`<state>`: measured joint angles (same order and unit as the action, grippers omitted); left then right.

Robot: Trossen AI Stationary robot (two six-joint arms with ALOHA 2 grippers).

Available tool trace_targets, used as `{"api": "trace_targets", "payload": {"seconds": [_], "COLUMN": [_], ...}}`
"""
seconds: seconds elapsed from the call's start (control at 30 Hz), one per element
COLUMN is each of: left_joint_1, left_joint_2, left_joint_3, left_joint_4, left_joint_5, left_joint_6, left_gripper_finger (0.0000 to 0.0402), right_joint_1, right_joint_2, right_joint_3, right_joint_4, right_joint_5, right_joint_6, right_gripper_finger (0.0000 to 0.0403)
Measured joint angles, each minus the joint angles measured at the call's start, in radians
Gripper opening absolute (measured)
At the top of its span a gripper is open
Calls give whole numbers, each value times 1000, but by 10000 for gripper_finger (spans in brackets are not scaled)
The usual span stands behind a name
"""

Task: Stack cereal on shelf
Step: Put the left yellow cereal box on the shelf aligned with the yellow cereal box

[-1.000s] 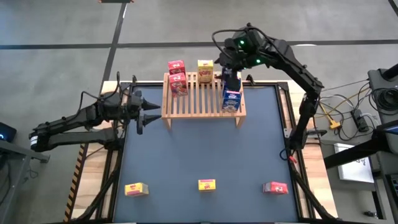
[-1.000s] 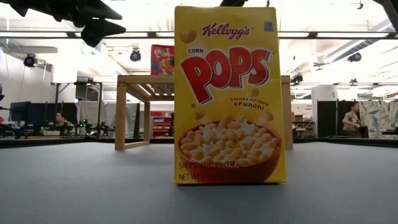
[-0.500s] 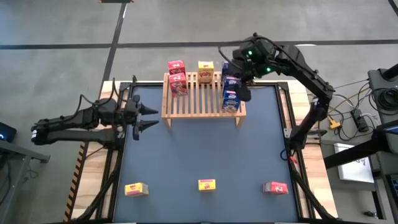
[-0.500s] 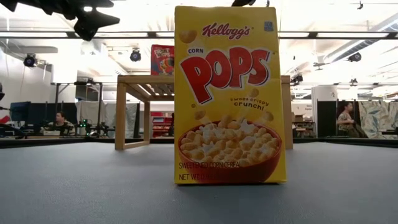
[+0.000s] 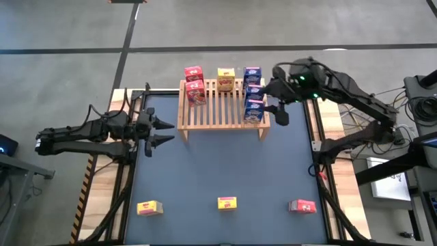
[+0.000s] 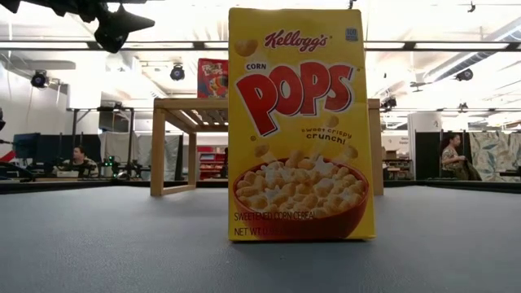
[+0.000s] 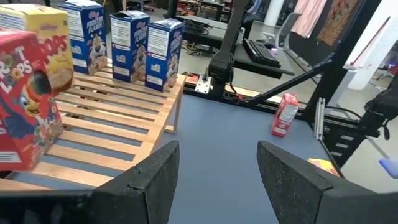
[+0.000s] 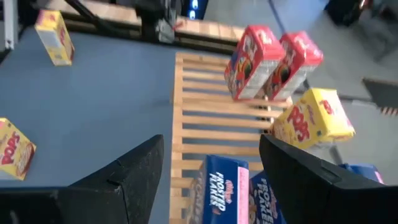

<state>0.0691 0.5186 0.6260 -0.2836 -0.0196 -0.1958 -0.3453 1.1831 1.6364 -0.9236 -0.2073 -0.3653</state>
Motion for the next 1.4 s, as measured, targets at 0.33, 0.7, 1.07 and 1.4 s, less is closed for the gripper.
{"api": "trace_targets", "payload": {"seconds": [0.33,0.7,1.07,1.4], "left_joint_1": [-67,-121,-169,-280], "left_joint_2": [27,36,161,274], "left_joint_3": [0,54,321,390], "left_joint_4": [32,-70,-483,-749], "left_joint_5": [0,-25,-61,-45], "left_joint_6": [-11,-35,-209,-455], "left_gripper_finger": [200,200,200,200], "right_joint_1": [62,80,80,80], "right_joint_2": [-181,-273,-280,-298], "right_joint_3": [-270,-409,-449,-469], "right_joint_4": [206,294,327,339], "right_joint_5": [-1,0,-1,-1], "right_joint_6": [27,52,51,42], "right_gripper_finger": [254,251,251,251]}}
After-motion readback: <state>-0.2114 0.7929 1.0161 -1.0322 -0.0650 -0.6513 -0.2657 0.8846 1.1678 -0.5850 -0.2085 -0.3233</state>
